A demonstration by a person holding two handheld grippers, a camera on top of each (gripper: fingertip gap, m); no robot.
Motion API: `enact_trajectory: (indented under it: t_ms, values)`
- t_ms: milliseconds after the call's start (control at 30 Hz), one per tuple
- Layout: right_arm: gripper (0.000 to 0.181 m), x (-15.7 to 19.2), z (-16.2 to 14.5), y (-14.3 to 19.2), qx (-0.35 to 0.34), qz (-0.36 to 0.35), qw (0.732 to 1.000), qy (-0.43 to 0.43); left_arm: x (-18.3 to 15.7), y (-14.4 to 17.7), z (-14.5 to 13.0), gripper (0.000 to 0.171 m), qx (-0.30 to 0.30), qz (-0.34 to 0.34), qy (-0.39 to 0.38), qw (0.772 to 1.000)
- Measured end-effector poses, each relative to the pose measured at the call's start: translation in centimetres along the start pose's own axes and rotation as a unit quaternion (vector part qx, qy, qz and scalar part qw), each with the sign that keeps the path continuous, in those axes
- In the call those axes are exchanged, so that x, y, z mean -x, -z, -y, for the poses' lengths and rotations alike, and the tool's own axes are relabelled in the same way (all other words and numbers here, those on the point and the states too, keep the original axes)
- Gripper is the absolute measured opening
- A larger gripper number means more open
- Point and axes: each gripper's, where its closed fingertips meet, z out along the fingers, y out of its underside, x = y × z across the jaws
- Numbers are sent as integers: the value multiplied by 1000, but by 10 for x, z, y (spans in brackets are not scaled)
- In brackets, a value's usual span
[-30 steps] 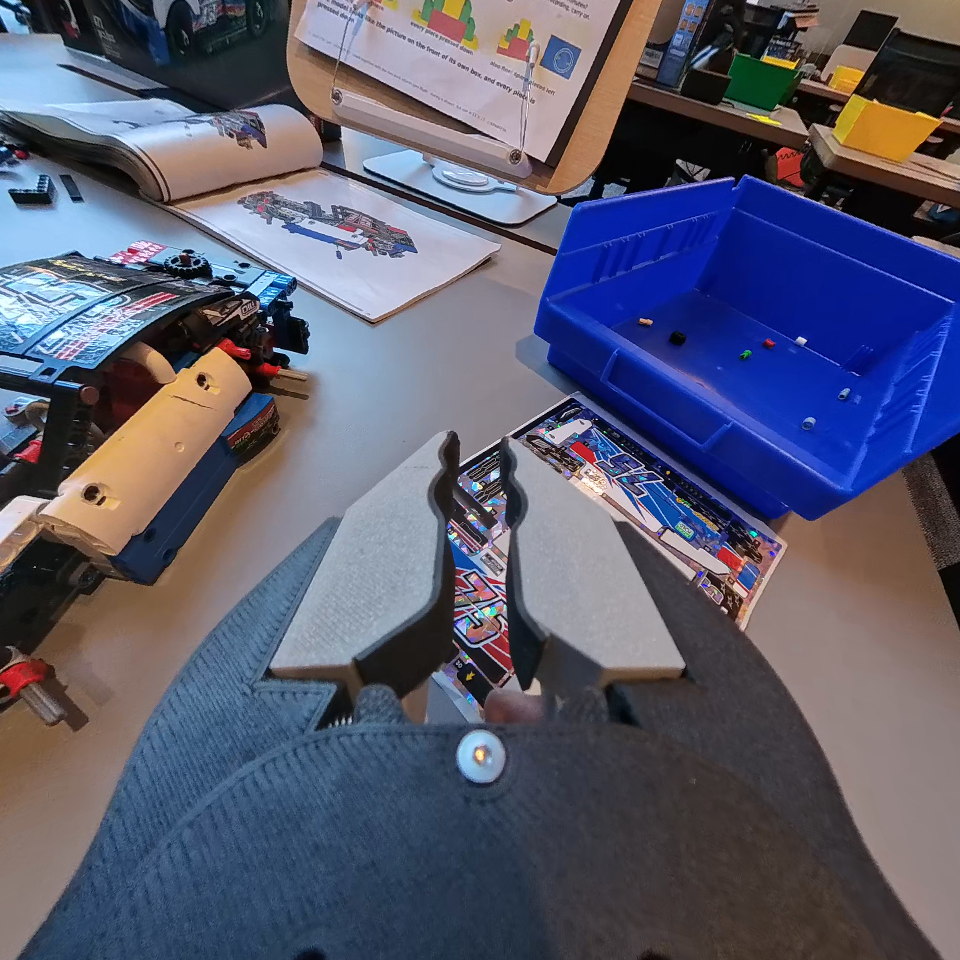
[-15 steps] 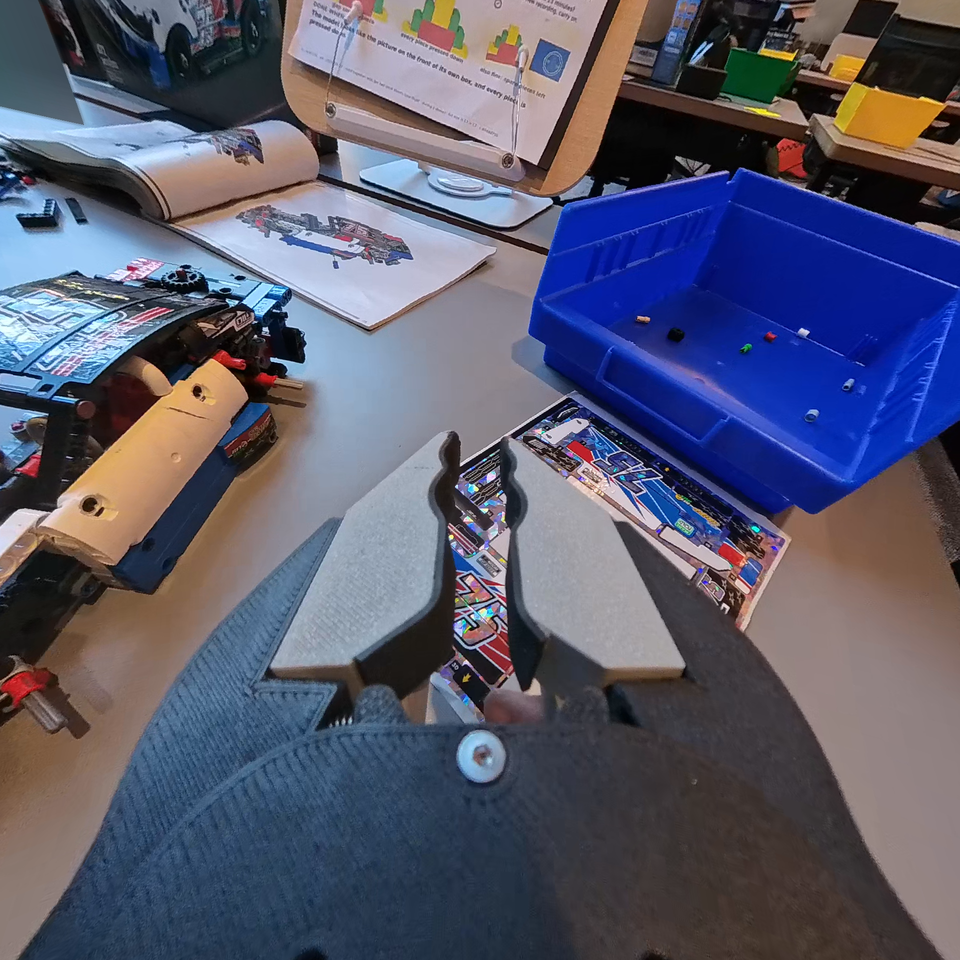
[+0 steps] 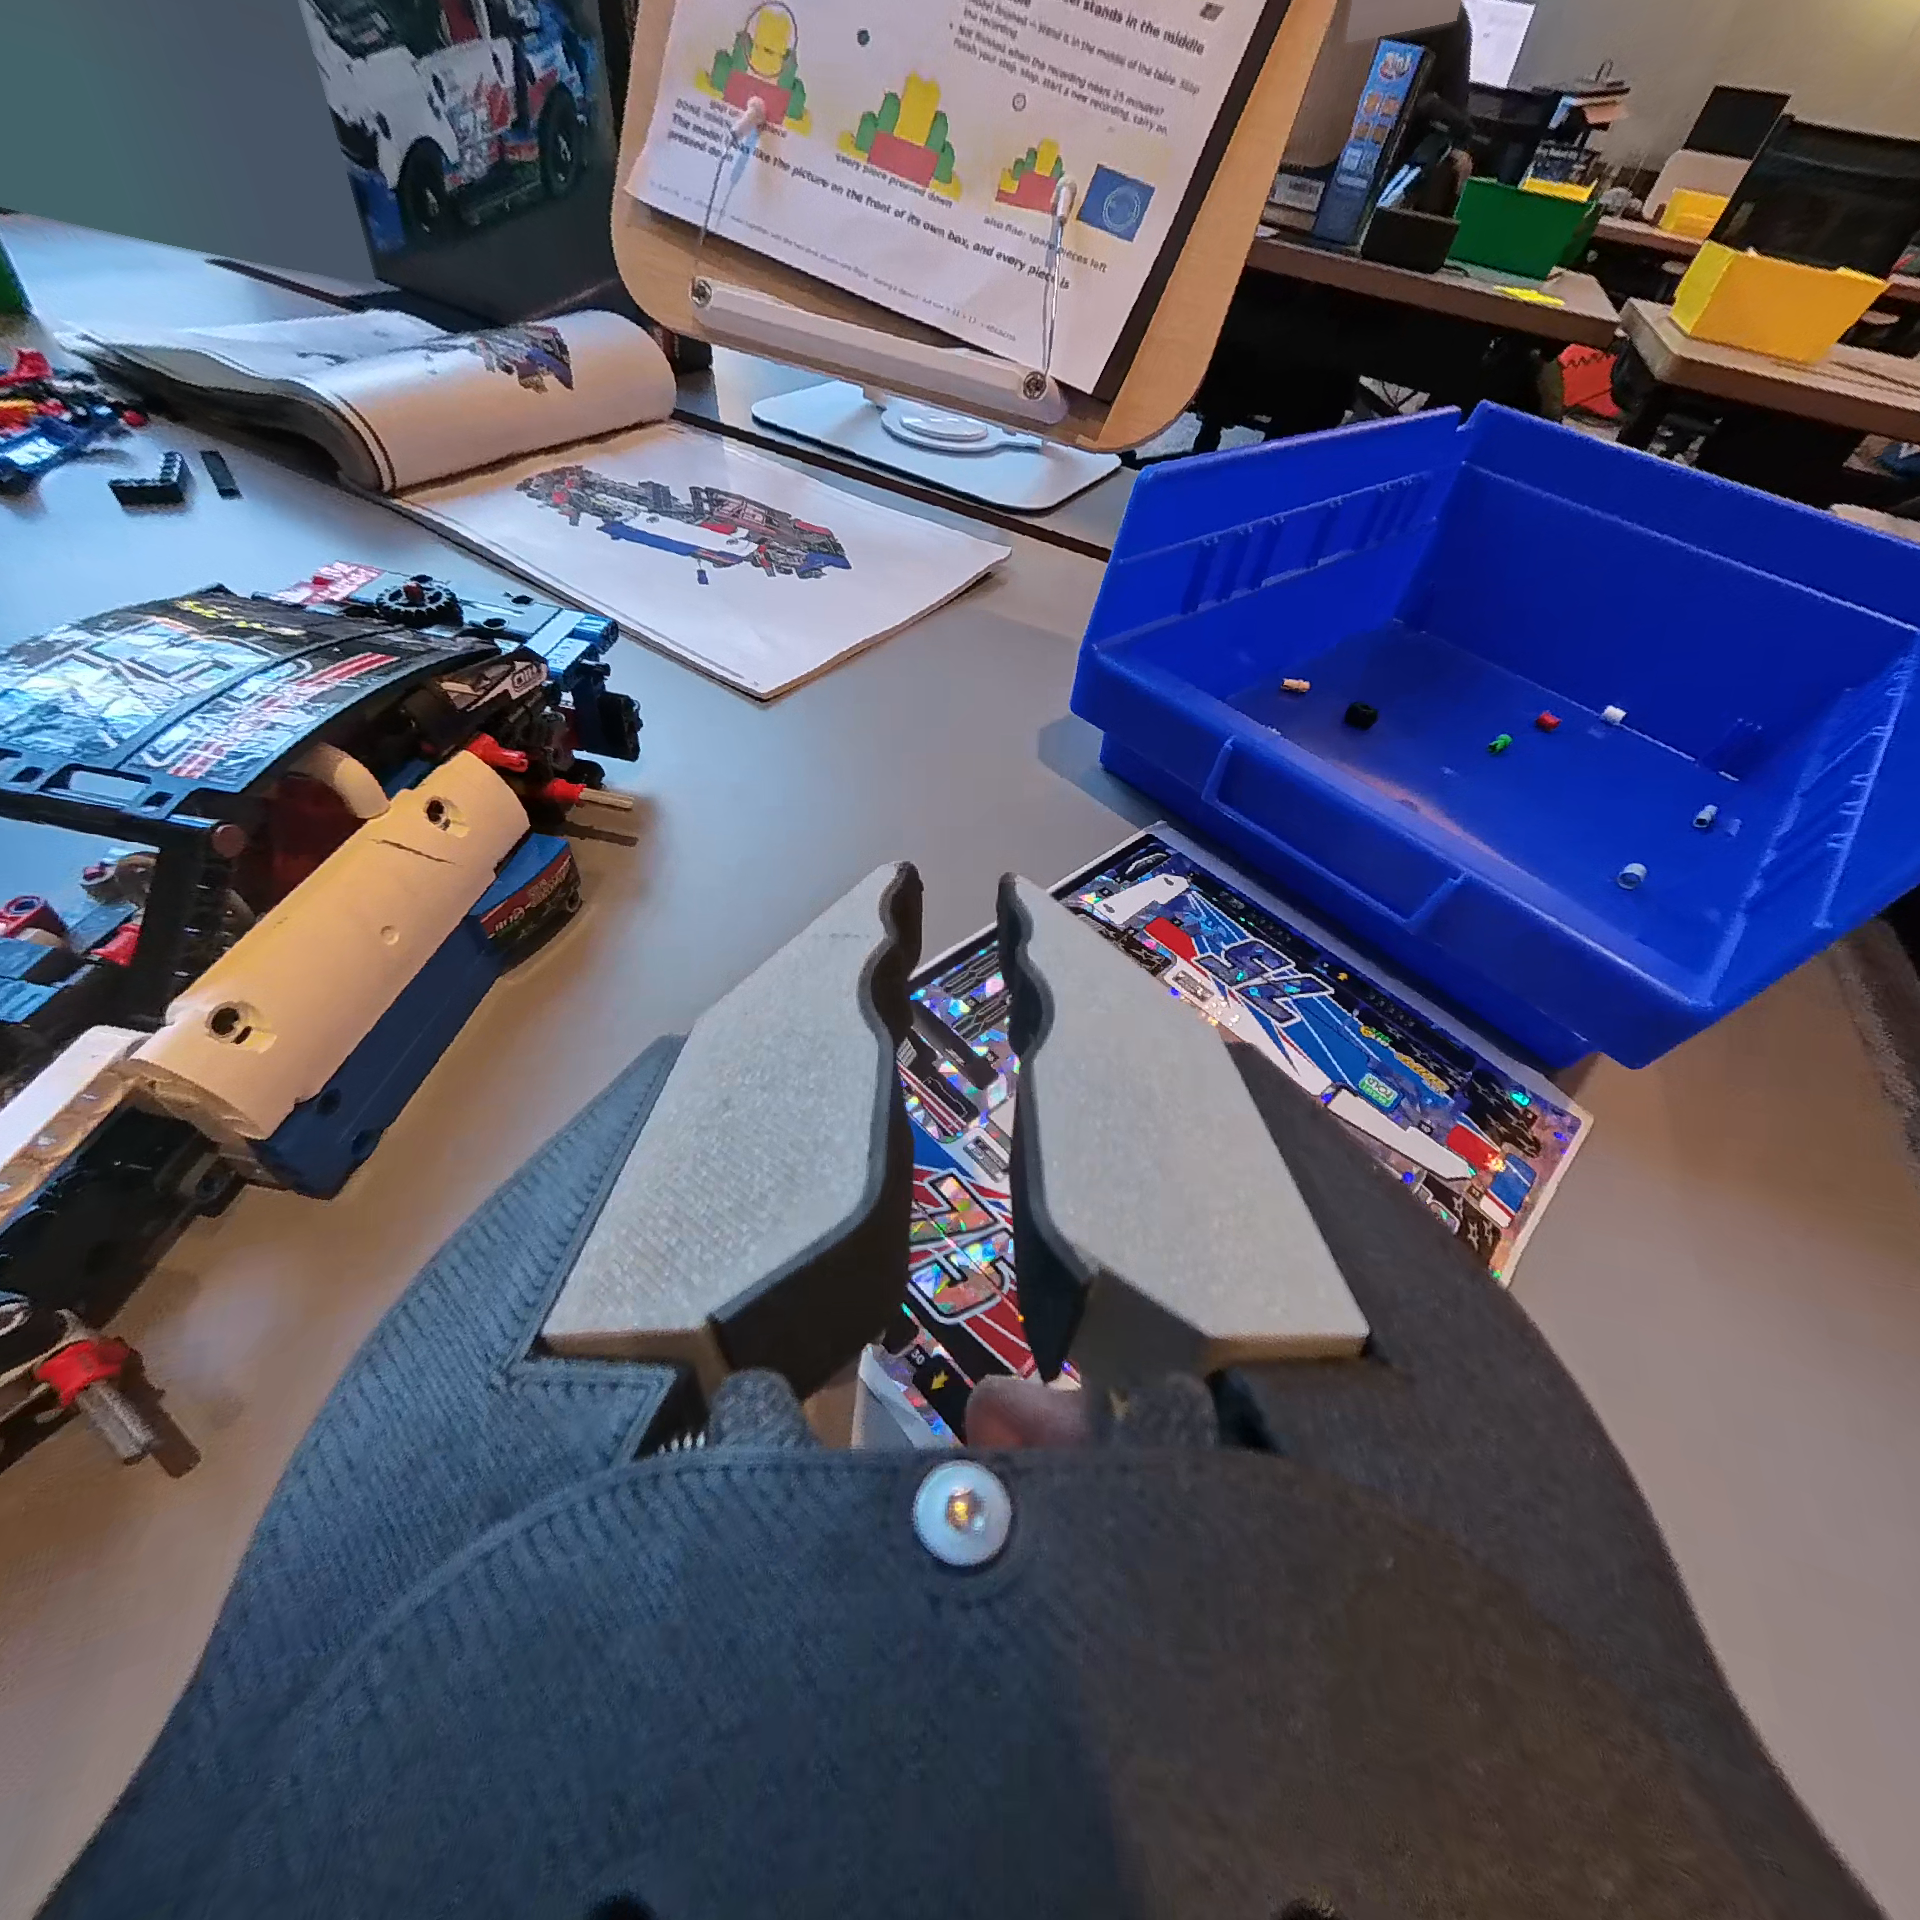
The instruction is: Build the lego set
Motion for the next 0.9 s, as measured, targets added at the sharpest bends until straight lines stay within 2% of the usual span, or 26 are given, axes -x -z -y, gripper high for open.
enact_trajectory:
  t_ms: [200, 300, 467, 533, 633, 767, 900]
  values:
    - [13, 5, 5, 3, -16, 12, 1000, 3, -6, 27, 6, 29, -22, 46, 16, 999]
    - [14, 15, 4, 2, -12, 40, 999, 4, -27, 42, 12, 29, -39, 49, 9, 998]
    - [15, 45, -9, -3, 35, 132, 990, 29, -74, 58, 20, 30, -56, 31, -17, 998]
    - [8, 61, -19, -3, 69, 184, 979, 45, -99, 61, 22, 29, -63, 3, -25, 998]
    - [10, 84, -38, -3, 138, 258, 954, 64, -142, 60, 21, 29, -67, -47, -38, 996]
    - [14, 101, -55, -7, 193, 298, 927, 119, -187, 55, 12, 29, -55, -92, -69, 992]
    - [12, 119, -59, -7, 214, 344, 905, 128, -224, 56, 13, 29, -69, -154, -58, 984]
